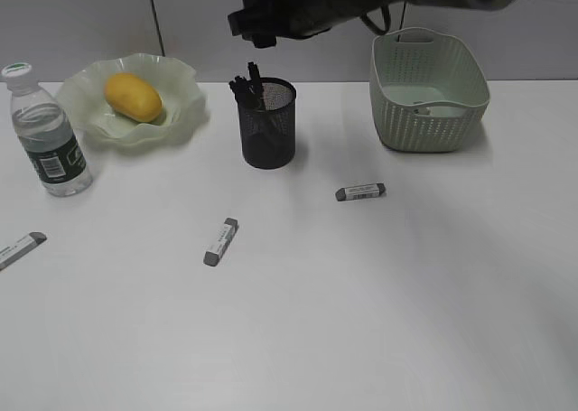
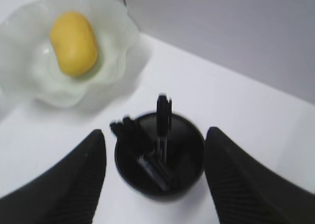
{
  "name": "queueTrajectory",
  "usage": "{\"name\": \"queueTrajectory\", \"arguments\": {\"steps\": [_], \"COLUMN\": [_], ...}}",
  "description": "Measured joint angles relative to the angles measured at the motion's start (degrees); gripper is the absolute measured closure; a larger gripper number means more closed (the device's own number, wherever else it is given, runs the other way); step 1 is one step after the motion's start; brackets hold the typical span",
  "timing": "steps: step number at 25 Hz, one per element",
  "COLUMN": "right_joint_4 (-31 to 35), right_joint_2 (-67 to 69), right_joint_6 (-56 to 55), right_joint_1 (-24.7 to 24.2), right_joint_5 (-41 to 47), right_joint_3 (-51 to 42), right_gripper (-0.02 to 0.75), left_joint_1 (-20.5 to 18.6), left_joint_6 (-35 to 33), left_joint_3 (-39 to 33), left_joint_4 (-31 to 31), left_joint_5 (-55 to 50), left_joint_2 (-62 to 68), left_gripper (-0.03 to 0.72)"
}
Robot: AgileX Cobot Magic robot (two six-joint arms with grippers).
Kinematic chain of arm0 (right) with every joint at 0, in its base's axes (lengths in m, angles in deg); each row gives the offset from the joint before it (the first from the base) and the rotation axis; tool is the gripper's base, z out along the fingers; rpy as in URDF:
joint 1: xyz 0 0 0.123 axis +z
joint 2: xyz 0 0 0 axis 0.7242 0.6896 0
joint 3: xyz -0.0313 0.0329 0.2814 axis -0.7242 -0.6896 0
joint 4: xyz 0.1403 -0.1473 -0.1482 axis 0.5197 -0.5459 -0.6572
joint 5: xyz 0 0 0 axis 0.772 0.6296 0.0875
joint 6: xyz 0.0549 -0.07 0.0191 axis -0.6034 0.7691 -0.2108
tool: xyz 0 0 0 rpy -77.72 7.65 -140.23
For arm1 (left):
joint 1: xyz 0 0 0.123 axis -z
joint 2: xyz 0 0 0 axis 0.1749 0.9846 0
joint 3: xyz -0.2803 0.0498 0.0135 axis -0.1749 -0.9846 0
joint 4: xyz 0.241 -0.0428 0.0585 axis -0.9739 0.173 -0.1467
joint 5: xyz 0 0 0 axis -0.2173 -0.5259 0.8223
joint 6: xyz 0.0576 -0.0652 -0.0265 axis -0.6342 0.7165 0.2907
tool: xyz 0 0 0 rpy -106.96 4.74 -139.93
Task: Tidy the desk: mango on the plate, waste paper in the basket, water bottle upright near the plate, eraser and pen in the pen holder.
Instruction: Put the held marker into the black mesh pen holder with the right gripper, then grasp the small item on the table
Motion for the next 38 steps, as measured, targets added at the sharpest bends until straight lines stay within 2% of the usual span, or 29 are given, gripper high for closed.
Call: {"name": "queueTrajectory", "arguments": {"steps": [8,13,17,21,34,38], "right_joint_4": [-2.4,-3.8,-3.4,-2.7,-2.3,-2.3], "right_joint_2": [-5.3,-6.7,-10.6,-17.9,-55.2,-68.8], "right_joint_6": [0.0,0.2,0.4,0.4,-0.9,-0.9], "right_joint_1": [0.0,0.0,0.0,0.0,0.0,0.0], "right_joint_5": [36.6,52.0,54.2,54.3,51.9,51.3], "right_joint_3": [0.1,0.1,-1.0,-7.1,-42.3,-50.4], "right_gripper": [0.237,0.264,0.271,0.273,0.278,0.279], "left_joint_1": [0.0,0.0,0.0,0.0,0.0,0.0], "left_joint_6": [0.0,0.0,0.0,0.0,0.0,0.0], "left_joint_3": [0.0,0.0,0.0,0.0,0.0,0.0], "left_joint_4": [0.0,0.0,0.0,0.0,0.0,0.0], "left_joint_5": [0.0,0.0,0.0,0.0,0.0,0.0], "left_joint_2": [0.0,0.0,0.0,0.0,0.0,0.0], "left_gripper": [0.306,0.306,0.306,0.306,0.306,0.323]}}
